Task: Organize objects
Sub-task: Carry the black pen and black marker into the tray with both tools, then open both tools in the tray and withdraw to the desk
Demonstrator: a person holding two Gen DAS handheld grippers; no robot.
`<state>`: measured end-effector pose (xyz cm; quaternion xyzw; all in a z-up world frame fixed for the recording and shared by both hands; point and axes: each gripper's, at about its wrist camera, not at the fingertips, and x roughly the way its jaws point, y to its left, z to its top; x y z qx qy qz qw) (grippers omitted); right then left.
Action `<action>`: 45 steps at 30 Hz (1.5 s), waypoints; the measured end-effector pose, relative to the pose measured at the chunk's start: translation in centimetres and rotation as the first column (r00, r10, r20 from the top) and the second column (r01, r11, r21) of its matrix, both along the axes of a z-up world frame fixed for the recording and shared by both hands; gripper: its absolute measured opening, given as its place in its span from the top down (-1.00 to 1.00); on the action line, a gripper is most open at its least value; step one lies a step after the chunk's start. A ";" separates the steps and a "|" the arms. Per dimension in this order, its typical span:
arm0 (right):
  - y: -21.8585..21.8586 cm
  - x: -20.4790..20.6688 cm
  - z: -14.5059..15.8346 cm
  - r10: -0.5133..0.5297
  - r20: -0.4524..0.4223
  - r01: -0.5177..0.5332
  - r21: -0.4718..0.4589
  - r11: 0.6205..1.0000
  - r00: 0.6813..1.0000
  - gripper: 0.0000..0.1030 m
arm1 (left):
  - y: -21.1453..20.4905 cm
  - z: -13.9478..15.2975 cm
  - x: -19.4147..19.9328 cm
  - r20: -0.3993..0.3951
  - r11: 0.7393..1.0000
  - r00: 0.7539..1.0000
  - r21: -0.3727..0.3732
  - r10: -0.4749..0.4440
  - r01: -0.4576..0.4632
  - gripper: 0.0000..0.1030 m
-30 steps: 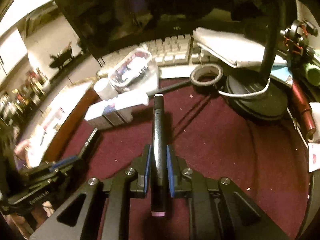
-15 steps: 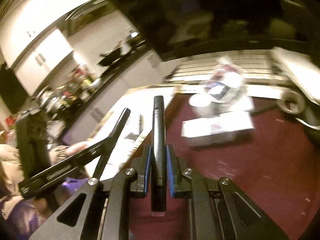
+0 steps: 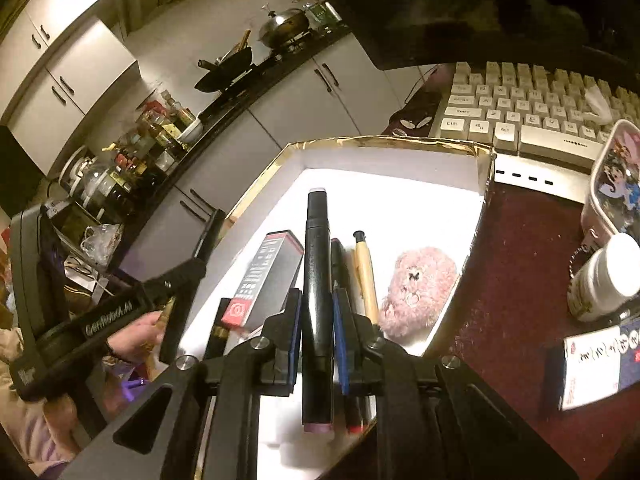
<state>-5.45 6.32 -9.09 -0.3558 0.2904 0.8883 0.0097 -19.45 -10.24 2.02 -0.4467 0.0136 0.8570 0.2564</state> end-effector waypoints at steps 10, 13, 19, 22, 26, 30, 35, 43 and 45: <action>-0.4 -0.4 -0.7 0.017 0.018 -0.018 0.019 1.000 1.000 0.74 | 3.0 -1.7 -1.5 0.063 0.998 0.998 -0.054 -0.032 0.035 0.72; -0.5 -0.4 -0.8 0.016 0.025 -0.016 0.020 1.000 1.000 0.74 | 3.7 -2.3 -1.9 0.090 0.998 0.995 -0.058 -0.034 0.040 0.72; -0.7 -0.6 -0.9 0.013 0.029 -0.014 0.029 0.999 0.999 0.74 | 4.5 -3.1 -2.5 0.126 0.996 0.992 -0.079 -0.029 0.039 0.72; -0.5 -0.5 -1.0 0.014 0.026 -0.014 0.016 1.000 1.000 0.73 | 4.4 -3.3 -2.5 0.135 0.996 0.990 -0.077 -0.031 0.042 0.72; -0.3 -0.5 -1.0 0.010 0.024 -0.010 0.004 1.000 1.000 0.73 | 4.0 -2.6 -2.2 0.104 0.996 0.994 -0.070 -0.038 0.046 0.32; 0.2 -0.2 -1.0 0.004 0.007 -0.003 -0.035 0.999 1.000 0.66 | 2.4 -0.9 -0.7 0.023 1.000 1.000 -0.020 -0.017 0.018 0.31; 0.4 0.3 -0.4 -0.010 -0.026 0.009 -0.035 0.999 1.000 0.45 | -0.1 1.0 2.6 -0.050 0.998 0.999 0.058 -0.006 0.009 0.31; -0.2 2.0 1.3 0.030 -0.036 -0.031 -0.019 0.999 0.999 0.45 | -1.6 2.4 8.4 -0.100 0.984 0.992 0.155 -0.071 0.086 0.31; 0.0 3.9 2.0 0.031 -0.029 -0.031 -0.011 0.999 0.999 0.45 | -1.1 2.9 9.6 -0.130 0.976 0.985 0.169 -0.113 0.134 0.24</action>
